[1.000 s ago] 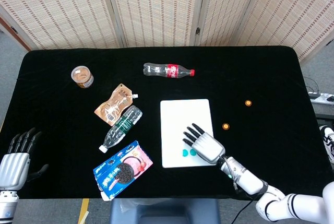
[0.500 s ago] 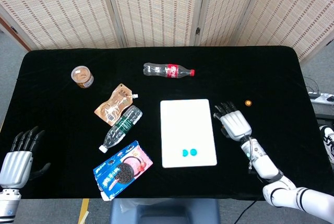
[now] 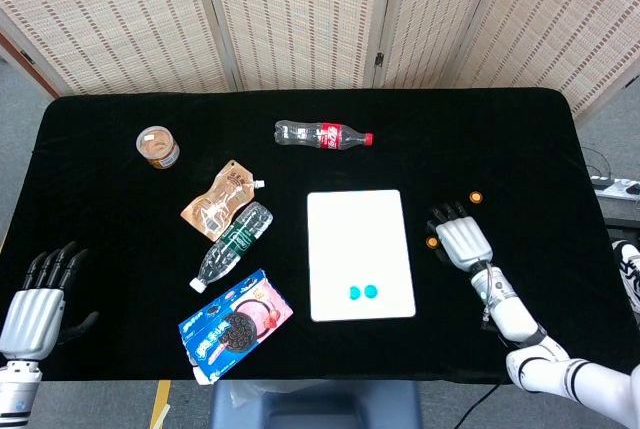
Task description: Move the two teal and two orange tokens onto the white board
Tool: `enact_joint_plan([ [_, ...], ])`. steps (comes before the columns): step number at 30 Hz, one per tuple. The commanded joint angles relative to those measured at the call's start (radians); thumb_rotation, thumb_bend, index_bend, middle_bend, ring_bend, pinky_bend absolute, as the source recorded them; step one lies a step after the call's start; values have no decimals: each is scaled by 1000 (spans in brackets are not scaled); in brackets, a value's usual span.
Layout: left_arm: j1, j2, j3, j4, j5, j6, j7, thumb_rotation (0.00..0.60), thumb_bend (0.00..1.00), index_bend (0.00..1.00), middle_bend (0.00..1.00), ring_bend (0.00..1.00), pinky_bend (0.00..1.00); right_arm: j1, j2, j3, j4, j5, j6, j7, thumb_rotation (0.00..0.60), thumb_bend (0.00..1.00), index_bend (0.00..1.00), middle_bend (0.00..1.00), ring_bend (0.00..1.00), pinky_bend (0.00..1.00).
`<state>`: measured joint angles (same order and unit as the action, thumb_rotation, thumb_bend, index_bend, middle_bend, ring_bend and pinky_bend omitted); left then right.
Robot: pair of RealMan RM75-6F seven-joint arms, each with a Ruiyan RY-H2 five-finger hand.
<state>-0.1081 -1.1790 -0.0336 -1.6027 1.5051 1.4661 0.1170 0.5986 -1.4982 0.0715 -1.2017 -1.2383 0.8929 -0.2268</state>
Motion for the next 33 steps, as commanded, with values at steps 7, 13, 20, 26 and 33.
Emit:
enact_joint_plan([
  [7,-1,0,1,2,-1,-1,-2,600,250,104,37,56,0,-3,-23,5,38,2,-7,14,600,449,371,137,24,0],
  [13,-1,0,1,5,-4,-2,-5,600,250,104,37,56,0,1,-40,8,59,-5,-11,18,600,449,400,146,23,0],
  [20,-1,-2,2,10,-5,-3,-9,600,250,103,37,56,0,5,-53,13,75,-4,-17,10,600,449,423,155,25,0],
  [26,0,-4,2,13,-6,-3,-12,600,249,103,37,56,0,8,-59,17,85,1,-26,8,600,449,423,155,26,0],
  [33,-1,-6,3,14,-7,-5,-10,600,249,103,37,56,0,7,-58,17,83,-3,-27,12,600,449,468,166,30,0],
])
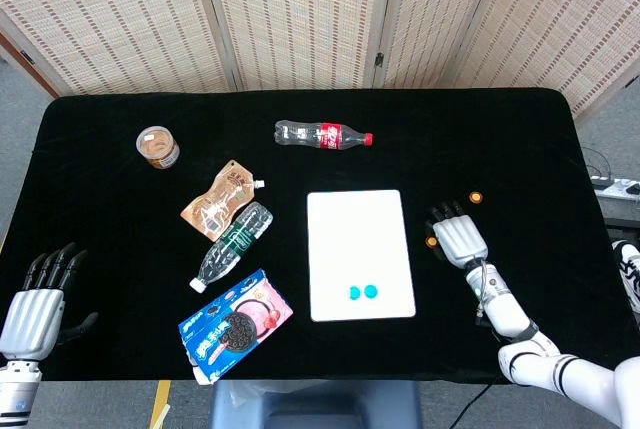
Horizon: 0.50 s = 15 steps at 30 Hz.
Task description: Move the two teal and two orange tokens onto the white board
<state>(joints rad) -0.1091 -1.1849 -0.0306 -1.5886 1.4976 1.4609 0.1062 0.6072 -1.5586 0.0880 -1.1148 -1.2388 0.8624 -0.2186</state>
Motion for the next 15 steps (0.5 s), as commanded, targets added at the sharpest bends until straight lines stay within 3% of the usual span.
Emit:
enact_joint_plan([
  [1,0,0,0,-1,0,0,1,600,249,103,37,56,0,-3,6,1,-8,-5,7,6,600,449,471,168,31,0],
  [7,-1,3,-1,-6,3,3,4,600,250,103,37,56,0,-11,48,4,-70,-37,48,16,600,449,476,174,33,0],
  [15,-2,2,-3,-9,2,4,5,600,250,104,37,56,0,32,83,7,-233,-106,54,-16,600,449,476,177,37,0],
])
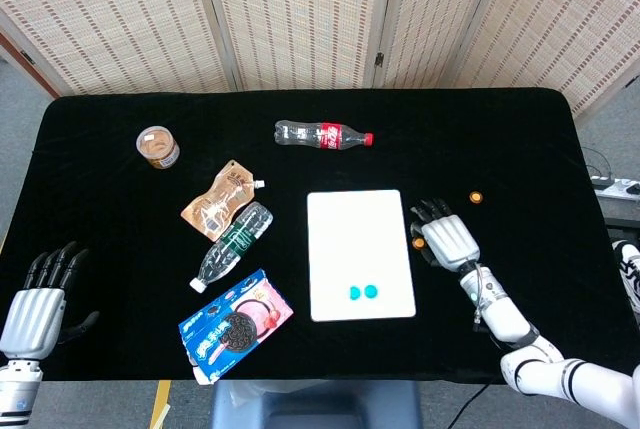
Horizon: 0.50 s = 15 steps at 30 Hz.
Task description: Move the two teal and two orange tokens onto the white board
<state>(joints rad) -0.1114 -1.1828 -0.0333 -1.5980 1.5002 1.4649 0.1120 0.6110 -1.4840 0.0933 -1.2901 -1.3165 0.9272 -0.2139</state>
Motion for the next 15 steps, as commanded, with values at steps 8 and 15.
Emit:
enact_joint_plan([
  [8,-1,1,-1,3,1,2,-4,600,250,103,37,56,0,122,-74,25,-87,-14,-99,-106,600,449,476,175,35,0],
  [15,5,3,1,9,-3,7,-12,600,249,103,37,56,0,185,-142,44,-62,23,-145,-173,600,450,476,168,32,0],
])
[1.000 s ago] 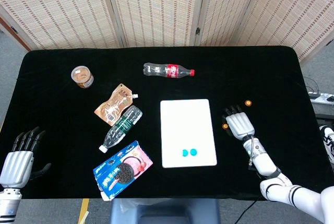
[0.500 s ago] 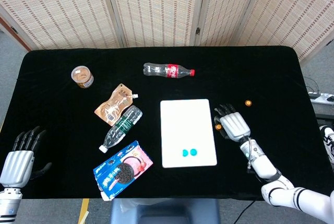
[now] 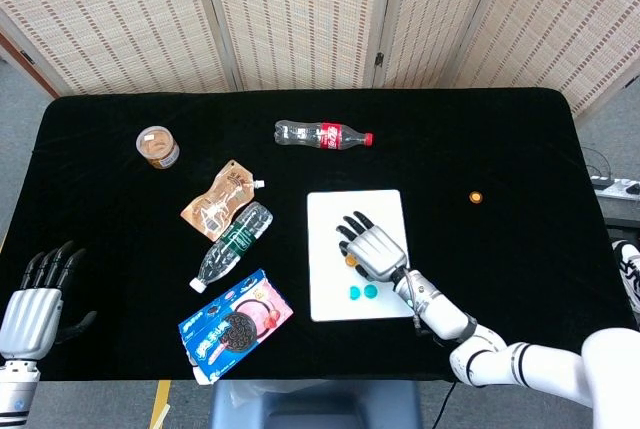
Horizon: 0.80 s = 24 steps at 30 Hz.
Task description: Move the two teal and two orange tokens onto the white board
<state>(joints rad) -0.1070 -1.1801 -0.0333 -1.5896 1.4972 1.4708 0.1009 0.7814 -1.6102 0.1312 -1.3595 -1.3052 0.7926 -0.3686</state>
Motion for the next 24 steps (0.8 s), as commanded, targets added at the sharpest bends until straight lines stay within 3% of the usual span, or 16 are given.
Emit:
enact_joint_plan([
  [1,1,0,1,1,1,2,-2,600,249,103,37,56,0,19,-21,7,9,16,-12,-25,600,450,476,168,33,0],
  [17,4,-10,3,18,-2,0,-14,600,250,103,37,55,0,41,-32,-8,16,71,-4,-89,600,449,471,163,33,0],
  [24,3,-11,2,18,0,0,-12,600,250,103,37,56,0,40,-24,-16,10,65,7,-81,600,449,273,149,31,0],
])
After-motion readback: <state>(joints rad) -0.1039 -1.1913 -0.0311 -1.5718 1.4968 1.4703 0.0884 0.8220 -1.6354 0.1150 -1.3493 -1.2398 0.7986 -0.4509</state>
